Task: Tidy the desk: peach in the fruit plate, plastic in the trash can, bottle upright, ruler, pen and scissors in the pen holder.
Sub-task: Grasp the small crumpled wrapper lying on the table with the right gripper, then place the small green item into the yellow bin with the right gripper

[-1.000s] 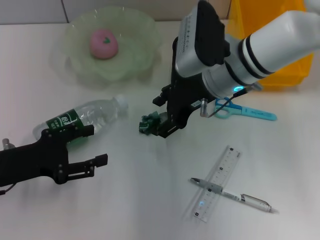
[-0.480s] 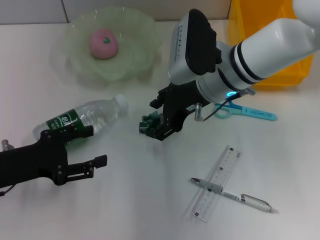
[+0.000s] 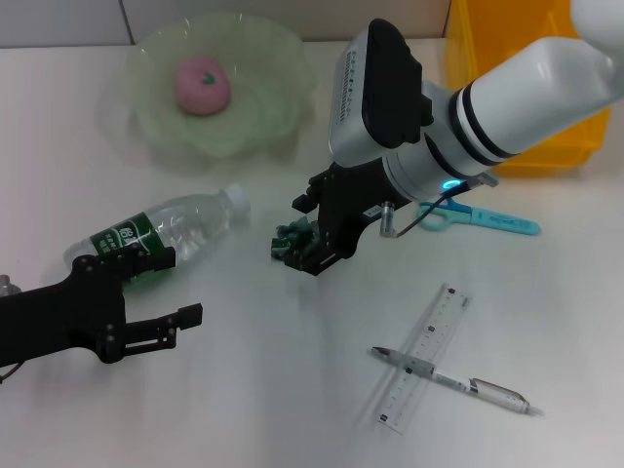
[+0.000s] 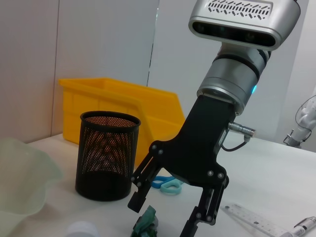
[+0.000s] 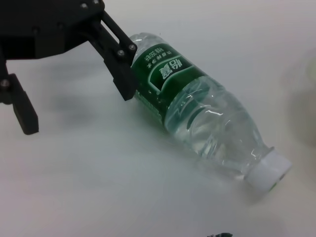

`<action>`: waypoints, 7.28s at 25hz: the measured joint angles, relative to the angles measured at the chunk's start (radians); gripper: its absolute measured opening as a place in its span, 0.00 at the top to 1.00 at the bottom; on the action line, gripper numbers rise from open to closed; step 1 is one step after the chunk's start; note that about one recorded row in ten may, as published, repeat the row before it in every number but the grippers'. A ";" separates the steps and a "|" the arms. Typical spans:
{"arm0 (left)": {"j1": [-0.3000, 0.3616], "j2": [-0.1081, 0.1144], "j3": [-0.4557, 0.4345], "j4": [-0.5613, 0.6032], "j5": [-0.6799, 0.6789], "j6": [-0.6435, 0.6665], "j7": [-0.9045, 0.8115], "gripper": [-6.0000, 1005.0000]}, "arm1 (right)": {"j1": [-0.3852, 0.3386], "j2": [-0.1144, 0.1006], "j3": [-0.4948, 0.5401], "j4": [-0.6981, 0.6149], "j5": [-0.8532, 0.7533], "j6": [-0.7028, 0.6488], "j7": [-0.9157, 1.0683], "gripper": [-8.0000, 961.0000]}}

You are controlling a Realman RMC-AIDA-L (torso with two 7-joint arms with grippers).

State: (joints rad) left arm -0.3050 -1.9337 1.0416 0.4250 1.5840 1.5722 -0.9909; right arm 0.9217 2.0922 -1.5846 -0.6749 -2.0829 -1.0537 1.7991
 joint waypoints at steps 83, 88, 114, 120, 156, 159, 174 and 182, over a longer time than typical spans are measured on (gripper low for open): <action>-0.006 -0.001 0.000 0.003 0.001 0.009 -0.001 0.20 | 0.026 0.000 -0.115 0.104 0.107 0.138 -0.003 0.44; -0.006 -0.001 0.000 0.006 0.000 0.009 -0.001 0.20 | 0.017 0.000 -0.115 0.096 0.123 0.139 -0.017 0.64; -0.001 -0.003 0.000 0.014 0.000 0.009 -0.008 0.20 | 0.001 -0.005 -0.104 0.063 0.160 0.108 -0.052 0.95; -0.002 -0.007 0.000 0.008 0.001 0.009 -0.001 0.20 | -0.053 -0.009 -0.073 -0.021 0.158 0.057 -0.055 0.95; -0.022 -0.103 -0.057 0.006 -0.008 0.016 0.032 0.20 | -0.415 -0.009 0.609 0.406 0.657 -0.502 -1.063 0.95; -0.013 -0.118 -0.077 0.004 -0.009 0.016 0.060 0.20 | -0.412 -0.009 0.609 0.454 0.684 -0.494 -1.102 0.95; -0.006 -0.127 -0.082 0.001 -0.009 0.041 0.072 0.20 | -0.413 -0.007 0.611 0.469 0.688 -0.497 -1.105 0.95; -0.006 -0.126 -0.081 0.001 -0.009 0.044 0.072 0.20 | -0.416 -0.005 0.611 0.502 0.802 -0.471 -1.114 0.95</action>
State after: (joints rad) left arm -0.3113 -2.0592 0.9603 0.4265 1.5754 1.6161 -0.9188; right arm 0.5055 2.0875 -0.9741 -0.1725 -1.2807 -1.5251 0.6856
